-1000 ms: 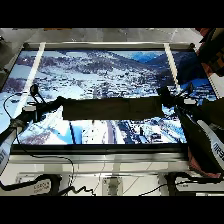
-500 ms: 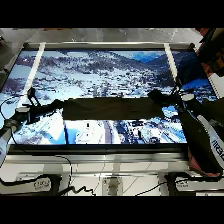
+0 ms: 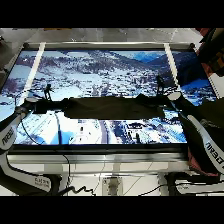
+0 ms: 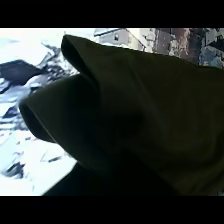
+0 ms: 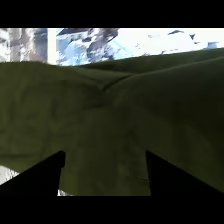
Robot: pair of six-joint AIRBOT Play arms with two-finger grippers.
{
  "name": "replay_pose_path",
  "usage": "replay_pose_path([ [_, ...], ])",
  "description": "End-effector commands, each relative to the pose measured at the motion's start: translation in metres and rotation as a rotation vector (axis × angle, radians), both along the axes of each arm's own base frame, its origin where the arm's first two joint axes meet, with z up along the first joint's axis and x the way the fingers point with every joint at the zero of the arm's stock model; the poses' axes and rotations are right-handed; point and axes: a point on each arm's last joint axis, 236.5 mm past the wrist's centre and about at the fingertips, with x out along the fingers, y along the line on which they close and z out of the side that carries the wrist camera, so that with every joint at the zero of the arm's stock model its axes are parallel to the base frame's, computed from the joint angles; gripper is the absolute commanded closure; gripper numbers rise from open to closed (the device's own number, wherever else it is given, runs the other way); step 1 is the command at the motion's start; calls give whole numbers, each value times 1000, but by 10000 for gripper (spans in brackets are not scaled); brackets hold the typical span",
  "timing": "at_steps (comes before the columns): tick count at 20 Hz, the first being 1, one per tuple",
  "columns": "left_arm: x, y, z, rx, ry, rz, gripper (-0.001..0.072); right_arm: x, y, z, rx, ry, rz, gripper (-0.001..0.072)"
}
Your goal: Fold the clothes and pants, and hang the long-sleeved shirts on hangers.
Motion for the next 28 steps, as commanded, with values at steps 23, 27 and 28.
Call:
replay_pose_path([
  [23, -78, -51, 281, 133, -322, -358, 696, -91, 328, 26, 141, -44, 361, 694],
  [27, -74, -98, 228, 77, -199, -461, 696, -39, 240, 13, 14, 17, 331, 695],
  [28, -75, -116, 214, 64, -171, -498, 696, -21, 206, 17, -1, 38, 293, 695],
])
